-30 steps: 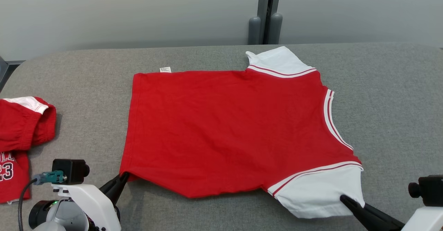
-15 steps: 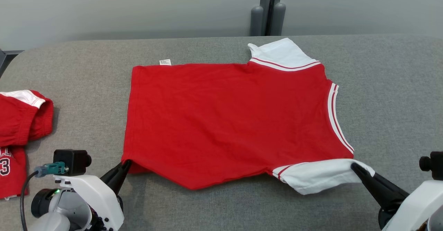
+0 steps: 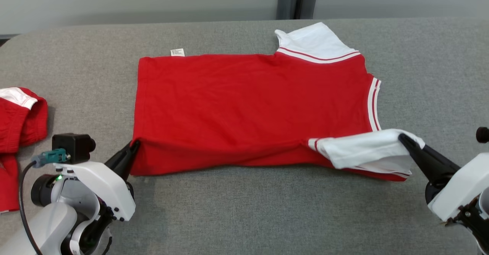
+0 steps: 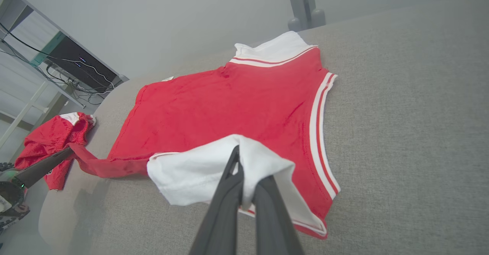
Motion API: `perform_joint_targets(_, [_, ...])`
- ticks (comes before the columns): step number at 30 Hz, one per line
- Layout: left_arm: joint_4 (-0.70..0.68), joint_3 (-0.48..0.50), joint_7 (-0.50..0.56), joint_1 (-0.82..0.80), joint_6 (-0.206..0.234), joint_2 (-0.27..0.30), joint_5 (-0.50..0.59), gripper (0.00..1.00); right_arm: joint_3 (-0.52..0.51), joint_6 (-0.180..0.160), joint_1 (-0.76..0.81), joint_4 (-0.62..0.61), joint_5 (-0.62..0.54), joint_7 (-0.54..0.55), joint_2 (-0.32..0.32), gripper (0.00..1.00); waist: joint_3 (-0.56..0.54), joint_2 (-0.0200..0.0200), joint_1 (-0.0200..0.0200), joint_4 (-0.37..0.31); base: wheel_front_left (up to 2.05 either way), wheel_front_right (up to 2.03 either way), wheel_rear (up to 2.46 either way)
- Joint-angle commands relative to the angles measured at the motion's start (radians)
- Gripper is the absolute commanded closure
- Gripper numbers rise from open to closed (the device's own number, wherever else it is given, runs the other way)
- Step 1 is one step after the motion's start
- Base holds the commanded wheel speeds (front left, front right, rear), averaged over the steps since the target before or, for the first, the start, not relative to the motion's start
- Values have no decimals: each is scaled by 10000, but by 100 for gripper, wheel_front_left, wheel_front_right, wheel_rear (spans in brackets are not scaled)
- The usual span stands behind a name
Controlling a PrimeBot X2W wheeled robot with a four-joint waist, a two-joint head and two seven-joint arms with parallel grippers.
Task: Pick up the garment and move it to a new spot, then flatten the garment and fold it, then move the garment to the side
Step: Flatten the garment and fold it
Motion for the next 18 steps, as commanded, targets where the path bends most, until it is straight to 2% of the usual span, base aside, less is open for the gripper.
perform_joint_targets(1, [231,69,-96,-283,-111,-71,107,100,-80,8,-310,219,96,-138,-127,100,173,0,0,0,0,0,0])
perform_joint_targets(10, [1432,189,-435,-899,-674,-255,122,100,39,7,-1292,1676,169,-736,-457,100,718,0,0,-21,0,0,0])
perform_joint_targets(18, [2085,121,-574,-1453,-1111,-539,174,100,546,8,-2104,2618,127,-1477,-815,100,1098,0,0,-41,0,0,0])
